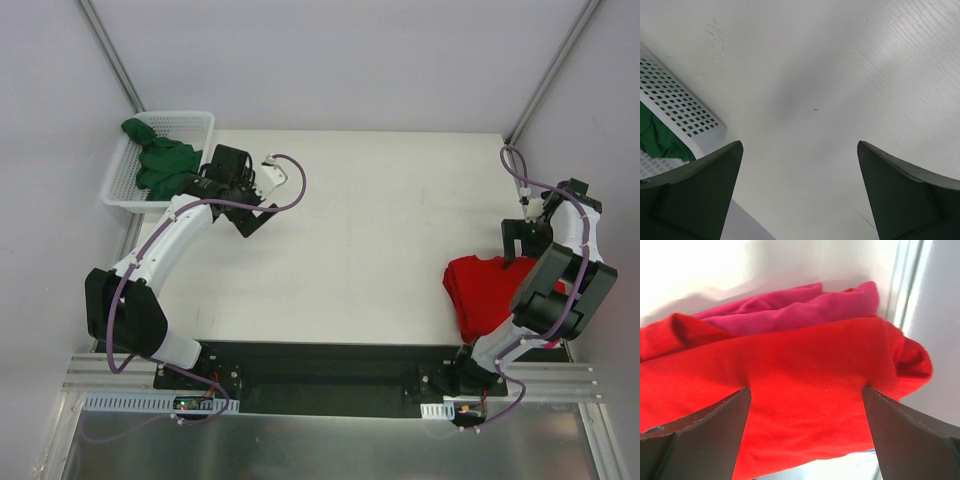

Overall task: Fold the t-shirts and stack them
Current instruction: Put the neatly folded tshirt into the corner of the board with the right arm

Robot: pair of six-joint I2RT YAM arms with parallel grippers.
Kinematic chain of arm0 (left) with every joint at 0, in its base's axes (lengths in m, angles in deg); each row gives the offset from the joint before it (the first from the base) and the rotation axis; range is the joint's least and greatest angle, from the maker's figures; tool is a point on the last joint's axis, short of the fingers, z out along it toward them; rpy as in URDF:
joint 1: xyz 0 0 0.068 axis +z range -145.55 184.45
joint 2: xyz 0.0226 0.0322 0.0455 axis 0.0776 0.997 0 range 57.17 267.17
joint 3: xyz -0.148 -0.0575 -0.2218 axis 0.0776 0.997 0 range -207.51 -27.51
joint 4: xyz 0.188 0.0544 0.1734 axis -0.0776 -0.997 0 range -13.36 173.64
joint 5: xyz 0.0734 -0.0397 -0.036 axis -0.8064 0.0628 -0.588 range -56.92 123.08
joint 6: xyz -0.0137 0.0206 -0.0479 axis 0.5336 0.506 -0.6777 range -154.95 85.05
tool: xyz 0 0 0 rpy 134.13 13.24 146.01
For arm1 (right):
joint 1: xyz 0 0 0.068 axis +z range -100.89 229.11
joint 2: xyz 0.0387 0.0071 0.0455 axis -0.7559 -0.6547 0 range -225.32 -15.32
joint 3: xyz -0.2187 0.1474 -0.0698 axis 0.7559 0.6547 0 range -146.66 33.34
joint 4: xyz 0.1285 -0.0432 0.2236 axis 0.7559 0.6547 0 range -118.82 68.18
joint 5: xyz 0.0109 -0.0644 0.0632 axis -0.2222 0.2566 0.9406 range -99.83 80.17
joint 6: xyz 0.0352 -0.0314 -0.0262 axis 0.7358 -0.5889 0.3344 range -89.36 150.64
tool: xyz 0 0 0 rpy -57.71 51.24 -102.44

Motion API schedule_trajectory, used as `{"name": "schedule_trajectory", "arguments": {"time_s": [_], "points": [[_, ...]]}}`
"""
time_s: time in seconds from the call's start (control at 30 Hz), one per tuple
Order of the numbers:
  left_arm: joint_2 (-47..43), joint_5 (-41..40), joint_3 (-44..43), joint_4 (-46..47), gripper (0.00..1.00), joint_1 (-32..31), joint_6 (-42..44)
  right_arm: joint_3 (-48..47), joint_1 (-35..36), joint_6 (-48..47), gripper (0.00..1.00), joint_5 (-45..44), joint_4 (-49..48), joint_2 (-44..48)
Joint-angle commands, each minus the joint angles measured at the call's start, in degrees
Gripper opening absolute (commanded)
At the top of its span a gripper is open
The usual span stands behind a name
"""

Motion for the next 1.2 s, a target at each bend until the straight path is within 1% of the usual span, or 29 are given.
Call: {"name": "schedule_trajectory", "arguments": {"time_s": [0.0,0.23,0.37,0.43,0.73,0.8,0.9,0.93,0.97,1.03,1.17], "points": [[-0.1,0.8,-2.0,-0.4,0.99,-0.5,0.5,-1.8,-0.7,-1.5,0.96,-4.9,-0.7,-0.9],[1.1,0.9,-3.4,-0.4,0.99,-0.7,0.4,-2.0,-1.2,-2.0,0.96,-6.9,-1.6,-2.7],[1.5,0.6,-3.9,-0.4,0.99,-0.8,0.6,-1.6,-1.4,-2.5,0.96,-3.6,-0.5,-3.9],[1.7,0.5,-3.9,-0.3,0.99,-0.9,0.6,-1.2,-1.4,-2.5,0.96,-3.8,-0.3,-4.1],[2.2,0.5,-4.0,-0.4,0.99,-1.2,0.9,-2.9,-2.0,-2.6,0.96,-10.5,-1.4,-3.5],[2.0,0.6,-3.9,-0.3,0.99,-1.2,0.8,-3.7,-2.4,-2.2,0.96,-10.4,-0.3,-2.1],[1.7,0.4,-3.7,-0.4,0.99,-1.3,0.8,-5.1,-2.8,-1.4,0.96,-5.8,5.5,0.4],[1.7,0.4,-3.6,-0.3,0.99,-1.2,1.0,-5.0,-2.8,-1.3,0.96,-2.7,6.9,1.7],[1.6,0.3,-3.5,-0.3,0.99,-1.3,1.0,-4.1,-2.8,-1.2,0.96,-1.3,9.8,2.9],[1.6,0.4,-3.3,-0.4,0.99,-1.3,0.9,-2.4,-2.8,-1.6,0.96,3.1,12.1,7.2],[1.9,0.6,-3.3,-0.3,0.99,-1.3,0.8,5.8,-3.2,-4.3,0.96,3.3,13.8,14.1]]}}
